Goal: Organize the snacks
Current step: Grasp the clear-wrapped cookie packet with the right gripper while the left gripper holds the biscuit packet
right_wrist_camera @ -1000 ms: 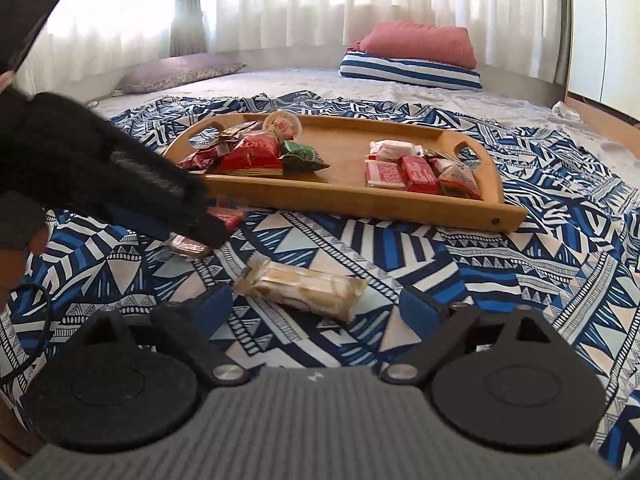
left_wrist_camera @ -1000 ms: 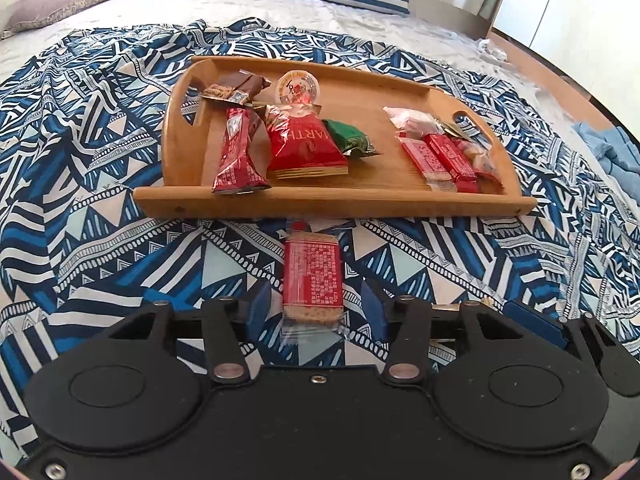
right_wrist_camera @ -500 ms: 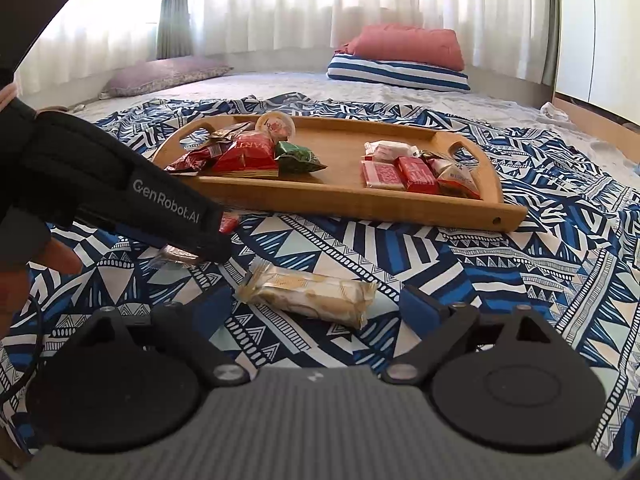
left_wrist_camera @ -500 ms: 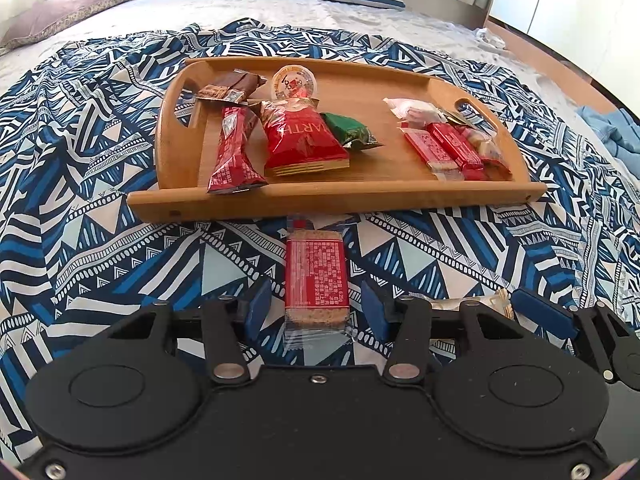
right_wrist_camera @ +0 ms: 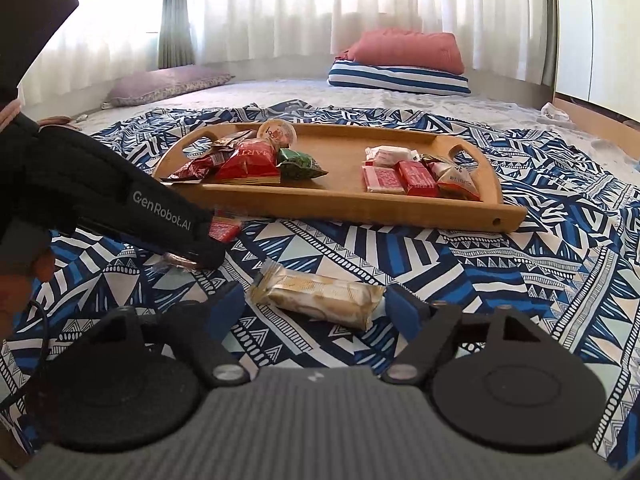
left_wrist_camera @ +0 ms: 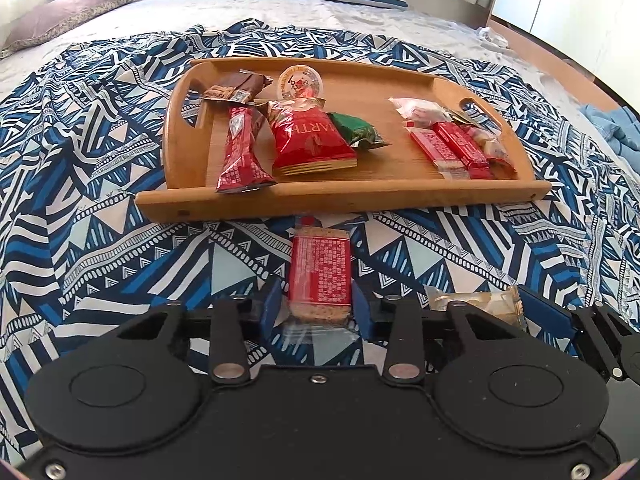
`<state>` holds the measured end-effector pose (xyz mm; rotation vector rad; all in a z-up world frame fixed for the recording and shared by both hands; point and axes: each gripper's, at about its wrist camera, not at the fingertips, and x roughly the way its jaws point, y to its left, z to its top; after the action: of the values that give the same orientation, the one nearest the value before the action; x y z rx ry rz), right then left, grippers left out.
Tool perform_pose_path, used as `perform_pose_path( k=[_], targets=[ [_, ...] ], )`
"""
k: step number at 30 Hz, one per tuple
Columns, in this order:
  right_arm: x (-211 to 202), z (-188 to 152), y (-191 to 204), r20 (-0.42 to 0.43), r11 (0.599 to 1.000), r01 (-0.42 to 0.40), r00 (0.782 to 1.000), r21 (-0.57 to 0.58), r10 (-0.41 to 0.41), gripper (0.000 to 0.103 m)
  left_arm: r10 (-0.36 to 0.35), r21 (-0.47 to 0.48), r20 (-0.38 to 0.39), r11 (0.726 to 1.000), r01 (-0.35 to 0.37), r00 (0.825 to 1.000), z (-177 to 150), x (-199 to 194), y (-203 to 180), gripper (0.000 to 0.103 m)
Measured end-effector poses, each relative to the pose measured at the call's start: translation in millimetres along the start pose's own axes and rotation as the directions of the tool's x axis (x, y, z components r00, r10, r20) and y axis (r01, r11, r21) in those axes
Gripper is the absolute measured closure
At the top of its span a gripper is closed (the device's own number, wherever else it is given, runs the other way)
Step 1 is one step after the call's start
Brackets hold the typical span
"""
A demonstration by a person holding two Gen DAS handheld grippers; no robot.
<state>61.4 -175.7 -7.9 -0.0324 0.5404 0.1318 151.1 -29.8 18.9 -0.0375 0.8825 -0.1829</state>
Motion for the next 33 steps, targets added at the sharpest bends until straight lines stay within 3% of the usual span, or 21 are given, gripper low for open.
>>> perform_pose_path(
  k=[6,14,19,22,25,28,30,31,33],
  targets=[
    [0.7,-0.2,-0.6,-0.001,1.0,-0.005,1.0,0.005,0.005,0.024,-0.01,-0.018,0.0,1.0,0.01,1.0,0.1,-2.3,4.1,0.071],
    [-0.7,0.3,-2.3,0.0,1.0,-0.01,1.0,0.011,0.01,0.043,-0.011,-0.008,0.027,1.0,0.011,1.0,-2.6,-12.9,3.4,0.072],
    [-2.2,1.3,-2.9,0.0,1.0,-0.012,1.0,0.008,0.012,0.046,-0.009,0.011,0.052,1.0,0.009,0.999,-2.6,-21.5,2.2,0.071],
    [-3.4,1.9,-3.1,-0.002,1.0,0.003,1.0,0.006,-0.003,0.069,-0.009,0.024,0.07,1.0,0.008,0.997,-1.8,-27.4,0.9,0.071],
    [-3.8,4.0,-6.2,-0.005,1.0,0.009,1.0,0.017,-0.009,0.072,-0.006,0.029,0.089,1.0,0.003,0.996,-0.5,-33.1,-0.3,0.072],
    [-4.1,5.5,-9.7,-0.007,0.999,0.018,1.0,0.026,-0.018,0.072,0.003,0.036,0.11,0.999,-0.007,0.994,0.6,-37.7,-1.1,0.072],
    [-6.1,5.8,-11.5,-0.007,1.0,0.02,1.0,0.023,-0.02,0.065,0.002,0.033,0.112,0.999,-0.006,0.994,1.1,-39.3,0.2,0.072],
    [-7.2,6.0,-12.3,-0.006,1.0,0.017,1.0,0.022,-0.017,0.049,0.003,0.031,0.111,1.0,-0.007,0.994,1.5,-39.4,1.3,0.072],
    [-7.8,7.1,-13.3,-0.009,1.0,-0.007,1.0,0.021,0.007,0.039,0.01,0.028,0.11,1.0,-0.013,0.994,1.1,-39.0,2.9,0.072]
  ],
)
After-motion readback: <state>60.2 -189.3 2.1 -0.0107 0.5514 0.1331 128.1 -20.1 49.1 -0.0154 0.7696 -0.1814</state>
